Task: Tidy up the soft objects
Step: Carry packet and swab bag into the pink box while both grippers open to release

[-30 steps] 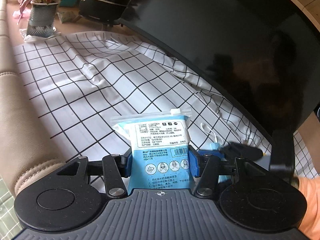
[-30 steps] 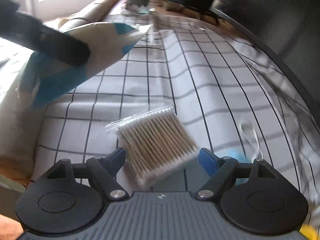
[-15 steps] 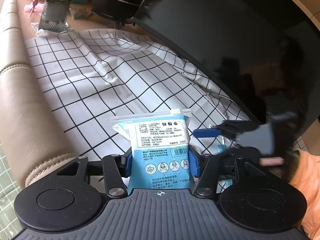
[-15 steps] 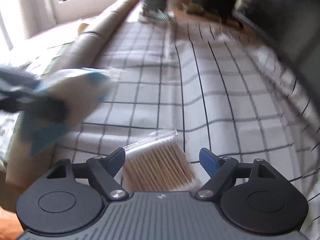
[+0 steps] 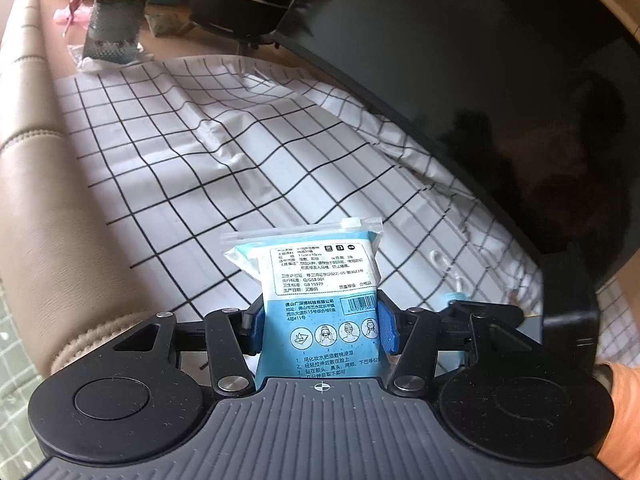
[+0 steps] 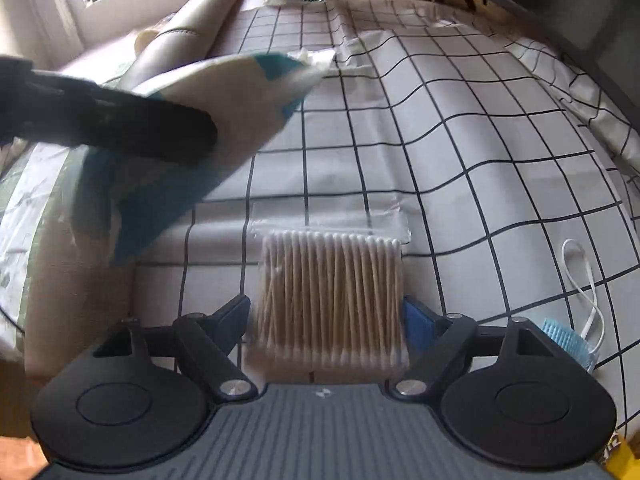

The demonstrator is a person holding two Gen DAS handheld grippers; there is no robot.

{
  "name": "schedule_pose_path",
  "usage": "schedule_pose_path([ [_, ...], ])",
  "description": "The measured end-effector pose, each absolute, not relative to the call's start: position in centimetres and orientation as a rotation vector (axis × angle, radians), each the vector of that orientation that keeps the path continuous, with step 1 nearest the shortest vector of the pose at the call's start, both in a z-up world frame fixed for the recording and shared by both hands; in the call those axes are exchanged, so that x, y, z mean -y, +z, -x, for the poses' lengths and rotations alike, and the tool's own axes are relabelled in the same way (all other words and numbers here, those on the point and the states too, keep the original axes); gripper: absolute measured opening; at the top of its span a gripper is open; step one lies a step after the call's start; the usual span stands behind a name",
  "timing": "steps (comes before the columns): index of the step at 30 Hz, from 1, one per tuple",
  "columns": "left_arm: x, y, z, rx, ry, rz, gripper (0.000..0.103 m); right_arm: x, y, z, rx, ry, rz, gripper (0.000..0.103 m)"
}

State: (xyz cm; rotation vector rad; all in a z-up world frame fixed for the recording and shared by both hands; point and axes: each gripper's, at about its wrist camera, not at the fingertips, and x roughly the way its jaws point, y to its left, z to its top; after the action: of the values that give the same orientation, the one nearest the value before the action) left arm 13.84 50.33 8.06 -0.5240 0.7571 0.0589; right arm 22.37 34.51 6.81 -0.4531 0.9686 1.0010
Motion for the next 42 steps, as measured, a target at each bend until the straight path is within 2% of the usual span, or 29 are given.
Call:
schedule_pose_path([
  [4,-49.9,8.8,-15.0,-0.768,0.086,0.475,0.057,-32.5,8.3,-23.3,-1.007,0.945,0.323,0.070],
  [10,-47.4,10.9,-18.0,-0.728,0.014,0.444,0.057,-26.2,14.1,-24.0,-0.912,0.771,0.264,0.070],
  [16,-41.6,14.4,-21.7,-0.692,-0.124,0.373,0.057,-18.4,20.0,-24.2,-0.839,0.597,0.198,0.070],
  [24,-33.5,18.1,-24.0,-0.684,-0.249,0.247,0.057,-9.4,24.7,-21.8,-0.749,0.436,0.173,0.070],
  [30,-27.6,19.3,-24.8,-0.686,-0.341,0.219,0.057,-2.9,25.9,-19.7,-0.731,0.324,0.189,0.070],
  [42,-14.2,19.0,-24.1,-0.753,-0.523,0.120,0.057,12.0,24.5,-14.7,-0.743,0.095,0.095,0.070],
])
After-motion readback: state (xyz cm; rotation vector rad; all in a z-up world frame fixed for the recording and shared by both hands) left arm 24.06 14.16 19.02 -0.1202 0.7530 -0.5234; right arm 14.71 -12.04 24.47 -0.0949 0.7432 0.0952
